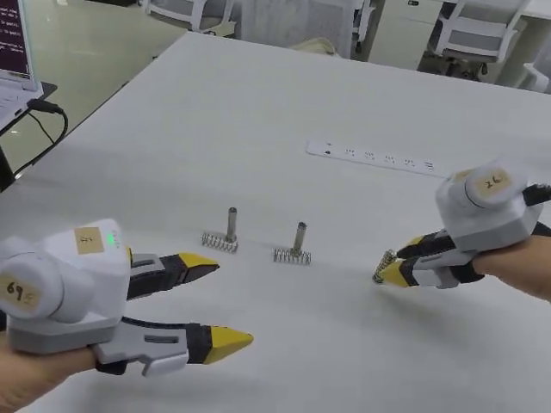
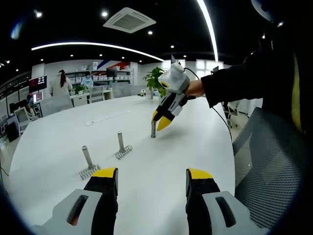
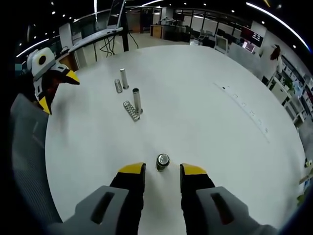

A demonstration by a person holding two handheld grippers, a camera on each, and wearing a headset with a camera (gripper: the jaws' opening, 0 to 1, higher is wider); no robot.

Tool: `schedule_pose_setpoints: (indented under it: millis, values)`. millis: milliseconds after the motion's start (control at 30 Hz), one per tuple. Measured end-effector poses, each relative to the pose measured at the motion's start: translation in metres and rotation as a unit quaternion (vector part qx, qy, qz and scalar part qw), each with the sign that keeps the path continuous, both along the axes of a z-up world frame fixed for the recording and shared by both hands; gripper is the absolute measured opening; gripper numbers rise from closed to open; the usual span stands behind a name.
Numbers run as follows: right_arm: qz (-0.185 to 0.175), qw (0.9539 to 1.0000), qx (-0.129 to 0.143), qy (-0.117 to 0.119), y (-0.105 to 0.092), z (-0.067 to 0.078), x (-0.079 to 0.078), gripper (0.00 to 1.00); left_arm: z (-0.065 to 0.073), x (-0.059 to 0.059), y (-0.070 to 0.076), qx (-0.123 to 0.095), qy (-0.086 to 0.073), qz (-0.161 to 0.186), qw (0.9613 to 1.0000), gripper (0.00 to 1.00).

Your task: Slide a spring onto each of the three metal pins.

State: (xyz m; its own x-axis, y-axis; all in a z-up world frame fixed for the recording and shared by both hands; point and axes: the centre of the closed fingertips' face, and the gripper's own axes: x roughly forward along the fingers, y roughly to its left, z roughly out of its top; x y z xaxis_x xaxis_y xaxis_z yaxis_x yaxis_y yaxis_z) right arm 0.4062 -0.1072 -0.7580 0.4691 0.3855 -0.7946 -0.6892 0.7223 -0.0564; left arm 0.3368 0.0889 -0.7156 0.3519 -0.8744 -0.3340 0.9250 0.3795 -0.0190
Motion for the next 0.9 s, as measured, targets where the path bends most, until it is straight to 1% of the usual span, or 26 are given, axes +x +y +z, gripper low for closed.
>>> schedule_pose_setpoints:
  millis: [100, 233, 400, 500, 667, 733, 900]
  values:
    - [0.002, 1.0, -0.002, -0.007, 0.001, 0.005, -0.001, 0.27, 0.0, 0.0, -0.001, 0.0, 0.0, -0.001, 1.0, 0.51]
    - [0.012, 0.9997, -0.002, -0.021, 0.006, 0.017, 0.001, 0.29, 0.0, 0.0, -0.001, 0.0, 0.0, -0.002, 1.0, 0.51]
    - [0.029, 0.999, -0.001, -0.033, 0.019, 0.027, 0.004, 0.29, 0.0, 0.0, 0.0, -0.002, -0.001, -0.001, 1.0, 0.51]
    - [0.043, 0.9984, 0.002, -0.036, 0.03, 0.031, 0.006, 0.29, 0.0, 0.0, 0.001, -0.001, -0.001, 0.0, 1.0, 0.51]
    - [0.062, 0.9974, 0.002, -0.037, 0.043, 0.033, 0.008, 0.28, 0.0, 0.0, 0.003, -0.001, -0.002, 0.003, 1.0, 0.5]
    - [0.075, 0.9965, 0.0, -0.037, 0.05, 0.034, 0.009, 0.27, 0.0, 0.0, 0.003, -0.001, -0.002, 0.004, 1.0, 0.5]
    - [0.098, 0.9948, -0.002, -0.029, 0.067, 0.032, 0.013, 0.25, 0.001, -0.001, 0.004, -0.002, -0.002, 0.006, 1.0, 0.5]
